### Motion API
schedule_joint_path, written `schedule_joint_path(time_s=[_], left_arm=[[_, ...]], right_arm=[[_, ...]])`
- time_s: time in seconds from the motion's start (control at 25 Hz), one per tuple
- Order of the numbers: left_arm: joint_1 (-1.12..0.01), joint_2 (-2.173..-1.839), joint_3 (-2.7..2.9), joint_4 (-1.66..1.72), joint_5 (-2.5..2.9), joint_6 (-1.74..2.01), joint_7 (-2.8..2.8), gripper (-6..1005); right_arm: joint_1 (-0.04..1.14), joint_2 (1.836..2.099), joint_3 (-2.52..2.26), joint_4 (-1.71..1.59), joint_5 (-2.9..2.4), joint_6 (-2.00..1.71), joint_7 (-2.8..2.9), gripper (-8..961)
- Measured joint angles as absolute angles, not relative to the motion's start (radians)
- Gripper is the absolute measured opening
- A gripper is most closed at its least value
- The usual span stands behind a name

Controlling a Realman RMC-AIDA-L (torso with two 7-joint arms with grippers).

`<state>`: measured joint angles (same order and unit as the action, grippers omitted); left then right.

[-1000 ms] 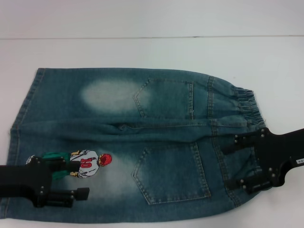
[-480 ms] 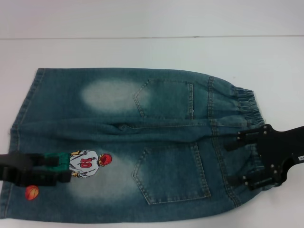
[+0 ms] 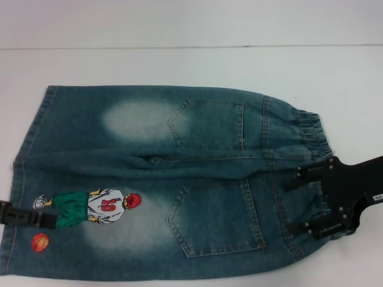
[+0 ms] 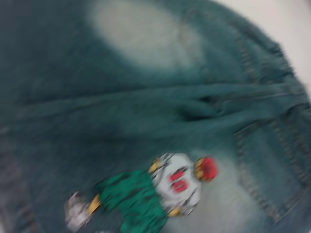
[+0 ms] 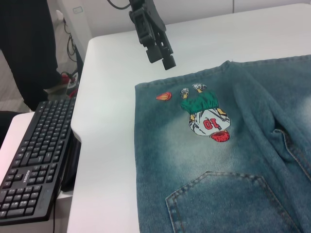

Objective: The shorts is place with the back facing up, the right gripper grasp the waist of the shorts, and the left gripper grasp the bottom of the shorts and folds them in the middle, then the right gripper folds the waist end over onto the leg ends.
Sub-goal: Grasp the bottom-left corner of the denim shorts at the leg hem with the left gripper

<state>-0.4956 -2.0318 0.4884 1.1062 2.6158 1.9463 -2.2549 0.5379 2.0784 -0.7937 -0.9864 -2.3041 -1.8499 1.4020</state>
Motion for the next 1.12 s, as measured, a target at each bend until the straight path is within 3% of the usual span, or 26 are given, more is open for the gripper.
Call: schedule_joint_path(time_s=[0.44,1.12], left_arm=[[-0.533,-2.037,0.546,1.127,2.827,1.917,-2.349,883],[-0.504,-2.039,0.583,1.139,2.858,1.879,-2.382,884]], right_arm=[[0.543,2.079,-0.801,-0.986,-2.313,-1.839,1.389,835],[0.543,2.077,-0.803,-0.988,-2.315,-1.839,1.388,835]])
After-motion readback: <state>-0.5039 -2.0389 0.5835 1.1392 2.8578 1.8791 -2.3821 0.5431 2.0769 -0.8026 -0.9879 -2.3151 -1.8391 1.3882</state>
